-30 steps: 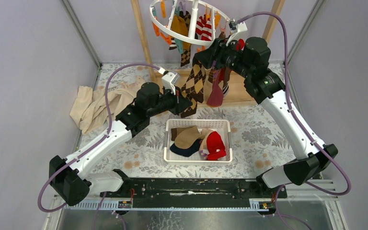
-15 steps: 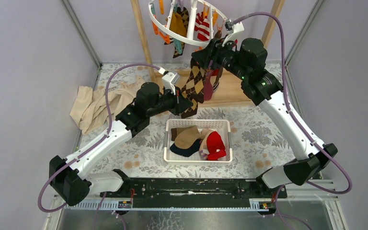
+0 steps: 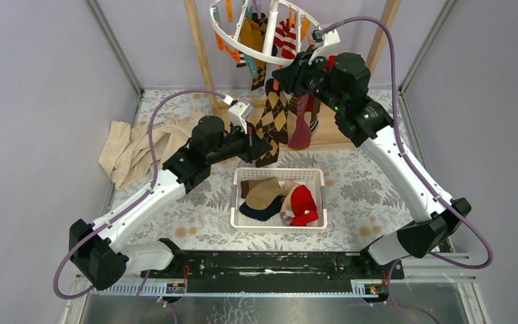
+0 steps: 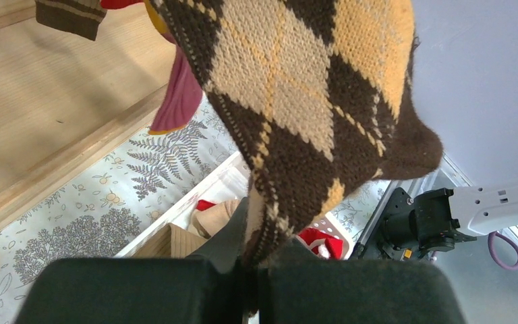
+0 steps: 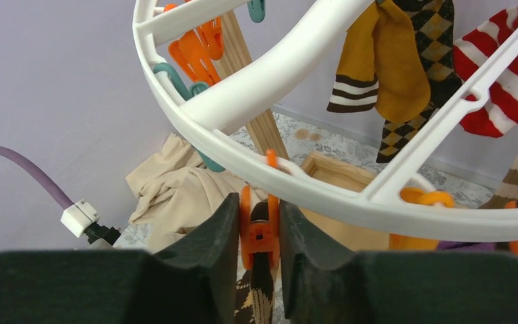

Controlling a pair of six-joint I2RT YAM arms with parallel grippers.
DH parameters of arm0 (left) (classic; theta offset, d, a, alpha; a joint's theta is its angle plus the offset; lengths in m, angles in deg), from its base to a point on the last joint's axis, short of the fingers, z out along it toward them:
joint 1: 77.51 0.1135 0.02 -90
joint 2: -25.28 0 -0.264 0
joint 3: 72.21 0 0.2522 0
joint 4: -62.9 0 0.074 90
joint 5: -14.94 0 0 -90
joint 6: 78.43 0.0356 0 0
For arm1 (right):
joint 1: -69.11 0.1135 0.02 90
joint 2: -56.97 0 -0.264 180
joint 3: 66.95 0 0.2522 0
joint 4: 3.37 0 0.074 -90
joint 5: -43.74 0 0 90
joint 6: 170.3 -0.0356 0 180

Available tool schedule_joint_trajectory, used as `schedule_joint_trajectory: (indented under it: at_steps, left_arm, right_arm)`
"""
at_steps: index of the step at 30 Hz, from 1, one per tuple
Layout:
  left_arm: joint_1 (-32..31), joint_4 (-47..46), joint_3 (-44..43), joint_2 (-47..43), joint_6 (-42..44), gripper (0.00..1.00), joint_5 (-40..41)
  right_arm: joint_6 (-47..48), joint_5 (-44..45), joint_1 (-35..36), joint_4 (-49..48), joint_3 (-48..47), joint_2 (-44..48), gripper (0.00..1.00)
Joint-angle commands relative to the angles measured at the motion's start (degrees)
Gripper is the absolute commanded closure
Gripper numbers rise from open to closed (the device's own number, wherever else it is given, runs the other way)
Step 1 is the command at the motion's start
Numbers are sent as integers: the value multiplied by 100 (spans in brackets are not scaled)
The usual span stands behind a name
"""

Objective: Remove the socks clipped to the hanger
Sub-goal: Remove the sock from the hanger, then place the sock in the bin.

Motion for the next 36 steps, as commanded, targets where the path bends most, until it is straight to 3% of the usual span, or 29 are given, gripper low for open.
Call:
schedule_joint_trajectory:
  at_steps: [1, 5, 8, 14, 18, 25, 36]
  left_arm:
    - [25, -280, -71, -112, -39, 100, -105]
    - [25, -253, -43, -135, -39, 100, -119]
    - [25, -244, 0, -188, -54, 100, -116]
    - [24, -178, -114, -206, -217, 100, -411]
    - [21, -85, -179, -207, -423, 100, -705]
    - [-91, -60, -35, -261, -860, 100, -1017]
    - [-541, -385, 888, -327, -1245, 99, -733]
  right_arm:
    - [62, 73, 66, -224, -270, 12, 79]
    - [73, 65, 67, -260, -233, 39, 90]
    - [74, 50, 66, -244, -234, 25, 88]
    - [52, -6, 62, -154, -100, 105, 31]
    - [-5, 34, 67, -161, 350, 431, 21]
    - [-148, 202, 52, -43, 1268, 1170, 17]
    - [-148, 600, -134, 249, 2460, 2055, 16]
